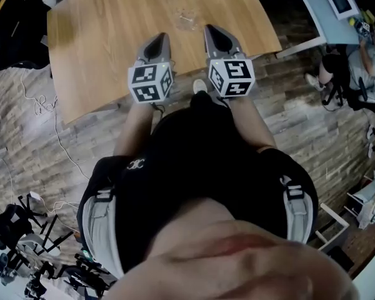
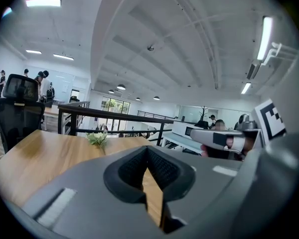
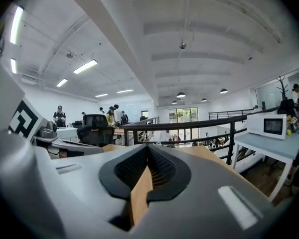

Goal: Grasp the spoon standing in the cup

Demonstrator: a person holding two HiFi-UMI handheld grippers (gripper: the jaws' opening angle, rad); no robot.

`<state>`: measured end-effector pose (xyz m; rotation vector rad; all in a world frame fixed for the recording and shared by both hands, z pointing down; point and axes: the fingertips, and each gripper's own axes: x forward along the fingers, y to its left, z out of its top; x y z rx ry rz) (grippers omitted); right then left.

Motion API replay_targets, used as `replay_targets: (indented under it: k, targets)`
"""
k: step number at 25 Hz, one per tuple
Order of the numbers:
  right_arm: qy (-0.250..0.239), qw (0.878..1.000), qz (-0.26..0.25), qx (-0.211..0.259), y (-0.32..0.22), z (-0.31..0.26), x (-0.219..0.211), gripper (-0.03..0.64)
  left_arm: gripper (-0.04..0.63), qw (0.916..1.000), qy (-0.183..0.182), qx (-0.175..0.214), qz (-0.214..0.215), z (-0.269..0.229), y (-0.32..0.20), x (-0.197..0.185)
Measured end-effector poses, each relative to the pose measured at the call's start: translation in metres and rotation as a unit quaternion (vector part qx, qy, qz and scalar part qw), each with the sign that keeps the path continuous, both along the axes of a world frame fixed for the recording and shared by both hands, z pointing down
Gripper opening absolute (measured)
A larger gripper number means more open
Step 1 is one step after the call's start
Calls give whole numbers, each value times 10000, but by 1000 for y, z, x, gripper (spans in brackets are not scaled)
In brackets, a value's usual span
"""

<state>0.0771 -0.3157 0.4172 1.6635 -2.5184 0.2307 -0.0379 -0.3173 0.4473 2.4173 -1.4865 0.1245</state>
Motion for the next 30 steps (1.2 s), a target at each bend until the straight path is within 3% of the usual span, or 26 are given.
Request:
replay_targets:
  k: [12,15,21,30]
  targets:
    - [311,9941,-531,-888,-89,80,9,11,11,9969,-132,-574,-525,49,-68,9]
    - [539,9889,-699,-1196,-111,112,1,72,11,9951,-115,-699,-696,58,-85,1]
    - [783,9740,-940,-1908,-134,180,-3,88,11,9912,-221,-872,-971,70,-96,-6]
    - [1035,9586,-1032,-2444,-146,240,-10,89,11,9866,-410,-1075,-1160,81,-101,-11]
